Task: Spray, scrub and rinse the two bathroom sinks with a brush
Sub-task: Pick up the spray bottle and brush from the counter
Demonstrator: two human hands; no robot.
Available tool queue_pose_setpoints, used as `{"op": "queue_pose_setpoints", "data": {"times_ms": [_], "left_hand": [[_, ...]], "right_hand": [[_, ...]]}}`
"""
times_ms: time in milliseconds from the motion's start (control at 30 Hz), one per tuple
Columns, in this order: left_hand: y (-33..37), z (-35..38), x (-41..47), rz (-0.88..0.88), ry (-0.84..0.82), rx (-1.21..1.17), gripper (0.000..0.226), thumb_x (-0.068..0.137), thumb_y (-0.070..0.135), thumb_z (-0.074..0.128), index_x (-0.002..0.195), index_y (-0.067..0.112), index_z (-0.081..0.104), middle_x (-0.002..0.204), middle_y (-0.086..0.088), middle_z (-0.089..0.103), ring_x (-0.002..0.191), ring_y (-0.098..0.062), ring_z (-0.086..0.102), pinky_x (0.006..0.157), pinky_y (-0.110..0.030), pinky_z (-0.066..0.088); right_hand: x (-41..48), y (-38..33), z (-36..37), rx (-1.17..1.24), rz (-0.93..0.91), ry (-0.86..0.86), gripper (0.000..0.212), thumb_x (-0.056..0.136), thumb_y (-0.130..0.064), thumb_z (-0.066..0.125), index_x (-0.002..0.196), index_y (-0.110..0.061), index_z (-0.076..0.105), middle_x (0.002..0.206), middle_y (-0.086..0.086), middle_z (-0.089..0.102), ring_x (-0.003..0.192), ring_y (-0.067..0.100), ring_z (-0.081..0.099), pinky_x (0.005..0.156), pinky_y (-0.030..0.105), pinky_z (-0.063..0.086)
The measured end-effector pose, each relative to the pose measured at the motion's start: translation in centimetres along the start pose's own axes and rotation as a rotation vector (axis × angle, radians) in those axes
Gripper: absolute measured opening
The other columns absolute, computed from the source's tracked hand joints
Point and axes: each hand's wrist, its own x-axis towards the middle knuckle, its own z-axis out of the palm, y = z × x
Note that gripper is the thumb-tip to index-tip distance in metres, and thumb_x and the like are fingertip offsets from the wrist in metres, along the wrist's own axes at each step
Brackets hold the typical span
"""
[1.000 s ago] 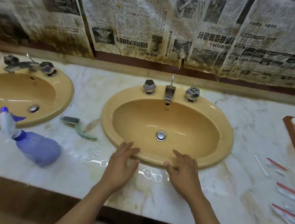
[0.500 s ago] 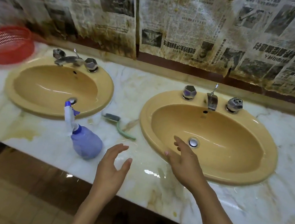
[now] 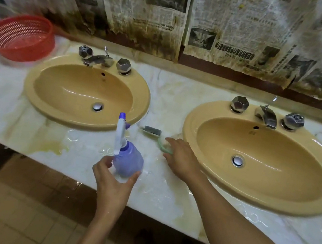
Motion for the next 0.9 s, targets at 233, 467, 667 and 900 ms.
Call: {"op": "queue_pose_setpoints", "data": {"times_ms": [233, 467, 667, 900], "left_hand": [[-1.3, 1.1, 2.8, 0.037, -0.069, -0.052, 0.107, 0.069, 0.029, 0.095, 0.152, 0.031, 0.027, 0.154, 0.008, 0.035, 0.138, -0.014, 0.043, 0.103, -0.030, 0.044], [-1.7, 1.8, 3.9, 0.050, -0.039, 0.009, 0.099, 0.075, 0.036, 0.090, 0.152, 0.031, 0.027, 0.154, 0.004, 0.039, 0.138, -0.025, 0.048, 0.105, -0.045, 0.050], [-1.8, 1.7, 4.1, 0.069, -0.076, 0.015, 0.101, 0.079, 0.038, 0.086, 0.157, 0.033, 0.021, 0.158, 0.004, 0.039, 0.143, -0.025, 0.045, 0.105, -0.041, 0.048], [-1.3, 1.1, 4.9, 0.084, -0.144, -0.007, 0.094, 0.075, 0.029, 0.091, 0.150, 0.030, 0.034, 0.150, 0.005, 0.046, 0.136, -0.022, 0.050, 0.096, -0.029, 0.047]], "right_hand": [[1.7, -0.7, 1.8, -0.155, 0.007, 0.074, 0.042, 0.097, -0.017, 0.062, 0.137, -0.025, 0.059, 0.121, 0.004, 0.055, 0.112, 0.029, 0.052, 0.092, 0.038, 0.045], [1.5, -0.6, 2.5, -0.201, -0.024, 0.151, 0.033, 0.094, -0.012, 0.062, 0.124, -0.021, 0.070, 0.111, 0.006, 0.059, 0.100, 0.030, 0.055, 0.081, 0.036, 0.044], [1.4, -0.6, 2.3, -0.217, -0.012, 0.130, 0.042, 0.092, -0.006, 0.059, 0.130, -0.024, 0.068, 0.111, 0.005, 0.061, 0.103, 0.029, 0.055, 0.074, 0.032, 0.037], [-0.1, -0.1, 2.0, -0.034, 0.101, 0.133, 0.040, 0.094, -0.010, 0.057, 0.125, -0.032, 0.071, 0.103, 0.002, 0.059, 0.100, 0.027, 0.059, 0.068, 0.031, 0.038]]}}
